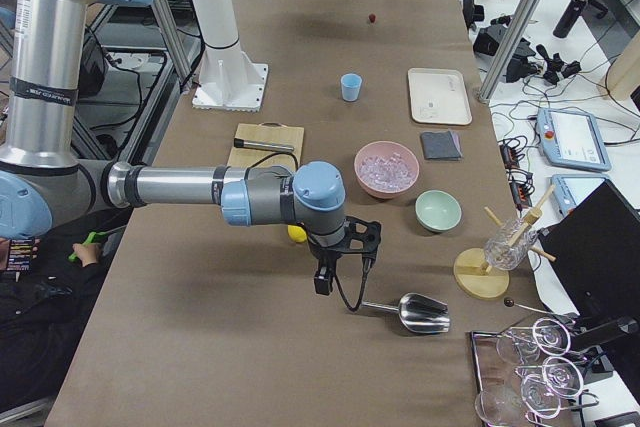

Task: Put ice and strawberries in cup

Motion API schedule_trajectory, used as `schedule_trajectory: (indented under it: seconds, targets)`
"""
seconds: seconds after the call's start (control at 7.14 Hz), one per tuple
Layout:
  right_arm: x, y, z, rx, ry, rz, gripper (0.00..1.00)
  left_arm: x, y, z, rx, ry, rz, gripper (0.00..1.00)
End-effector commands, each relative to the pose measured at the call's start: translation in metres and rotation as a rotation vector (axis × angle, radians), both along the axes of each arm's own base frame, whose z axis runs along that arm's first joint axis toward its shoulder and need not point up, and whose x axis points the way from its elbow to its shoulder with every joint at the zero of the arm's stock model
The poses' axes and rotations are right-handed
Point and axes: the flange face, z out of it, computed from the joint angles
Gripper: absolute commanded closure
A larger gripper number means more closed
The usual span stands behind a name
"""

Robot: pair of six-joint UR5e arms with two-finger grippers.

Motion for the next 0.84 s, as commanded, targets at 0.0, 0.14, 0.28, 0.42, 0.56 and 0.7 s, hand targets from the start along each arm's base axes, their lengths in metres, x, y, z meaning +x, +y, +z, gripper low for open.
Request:
schedule_trajectory:
  seconds: [0.0, 0.14, 0.28, 0.42, 0.56, 0.7]
  targets:
    - [-0.002, 0.0, -0.001, -0.001, -0.007, -0.004, 0.0, 0.0, 0.001, 0.001, -0.001, 0.002, 0.001, 0.02]
    - [-0.007, -0.001, -0.003, 0.0, -0.031, -0.015, 0.0, 0.0, 0.001, 0.001, -0.004, 0.004, 0.001, 0.02]
    - [-0.012, -0.002, -0.005, 0.002, -0.051, -0.025, 0.0, 0.001, 0.002, 0.0, -0.009, 0.017, 0.004, 0.02]
    - [-0.014, -0.004, -0.006, 0.005, -0.051, -0.031, 0.0, 0.002, 0.002, 0.001, -0.014, 0.033, 0.006, 0.02]
    - [-0.017, -0.006, -0.008, 0.008, -0.051, -0.036, 0.0, 0.003, 0.002, 0.002, -0.016, 0.033, 0.006, 0.02]
    - [-0.02, -0.007, -0.008, 0.008, -0.051, -0.043, 0.0, 0.003, 0.002, 0.003, -0.017, 0.033, 0.008, 0.02]
